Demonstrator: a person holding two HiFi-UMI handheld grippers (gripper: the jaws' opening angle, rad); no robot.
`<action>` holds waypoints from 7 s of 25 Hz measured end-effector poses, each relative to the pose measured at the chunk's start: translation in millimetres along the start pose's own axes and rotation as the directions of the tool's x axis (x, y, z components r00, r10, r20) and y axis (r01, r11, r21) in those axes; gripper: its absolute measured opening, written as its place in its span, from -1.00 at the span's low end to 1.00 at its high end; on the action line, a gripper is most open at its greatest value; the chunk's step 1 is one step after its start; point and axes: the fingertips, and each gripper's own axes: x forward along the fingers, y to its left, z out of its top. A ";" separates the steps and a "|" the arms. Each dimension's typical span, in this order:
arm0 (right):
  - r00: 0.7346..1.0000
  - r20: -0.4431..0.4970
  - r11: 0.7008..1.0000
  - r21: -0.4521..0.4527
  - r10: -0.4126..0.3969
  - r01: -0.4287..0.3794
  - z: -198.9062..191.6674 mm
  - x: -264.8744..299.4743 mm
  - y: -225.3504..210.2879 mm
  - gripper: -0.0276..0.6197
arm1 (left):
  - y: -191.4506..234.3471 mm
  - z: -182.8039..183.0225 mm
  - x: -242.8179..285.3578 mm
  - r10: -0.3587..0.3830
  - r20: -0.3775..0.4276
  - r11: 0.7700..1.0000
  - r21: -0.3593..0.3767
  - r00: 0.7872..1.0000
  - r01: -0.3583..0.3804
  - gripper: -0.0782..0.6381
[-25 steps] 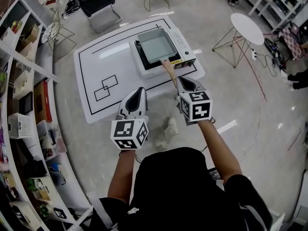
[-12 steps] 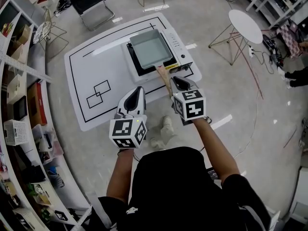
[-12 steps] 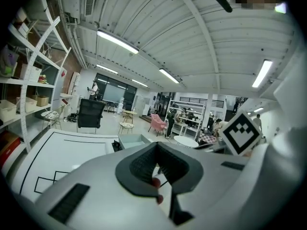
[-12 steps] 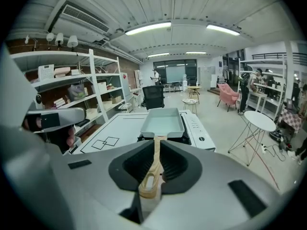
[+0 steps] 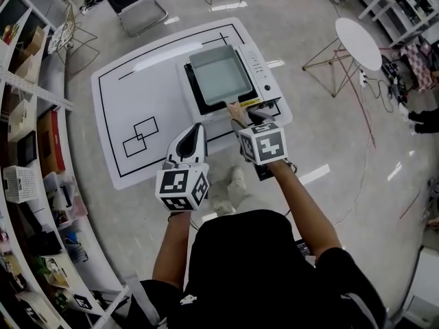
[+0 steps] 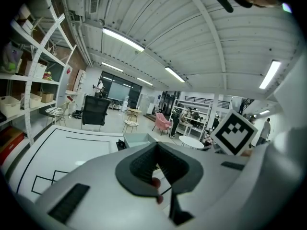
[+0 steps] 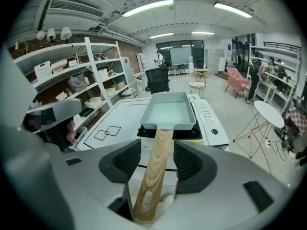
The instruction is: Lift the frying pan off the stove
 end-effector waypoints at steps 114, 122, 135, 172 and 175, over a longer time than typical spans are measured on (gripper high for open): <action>0.998 -0.064 1.000 0.028 -0.005 0.006 -83.0 -80.6 71.3 -0.65 | -28.6 -4.9 -144.5 0.070 0.121 0.996 0.039 0.990 -0.075 -0.76; 0.999 -0.046 1.000 0.022 0.014 -0.013 -93.5 -110.7 64.4 -0.65 | -66.0 -4.6 -153.1 0.074 0.132 0.996 0.047 0.989 -0.080 -0.76; 0.998 -0.044 0.999 0.000 0.039 -0.039 -145.2 -171.8 52.4 -0.65 | -135.4 -38.6 -190.7 0.105 0.125 0.993 0.035 0.987 -0.110 -0.76; 0.997 -0.013 0.997 -0.033 0.070 -0.071 -215.4 -244.2 69.6 -0.65 | -208.2 -77.9 -263.0 0.130 0.159 0.990 0.040 0.979 -0.138 -0.76; 0.997 -0.013 0.997 -0.032 0.072 -0.072 -215.7 -243.4 67.9 -0.65 | -209.1 -77.5 -262.2 0.131 0.159 0.989 0.043 0.979 -0.139 -0.76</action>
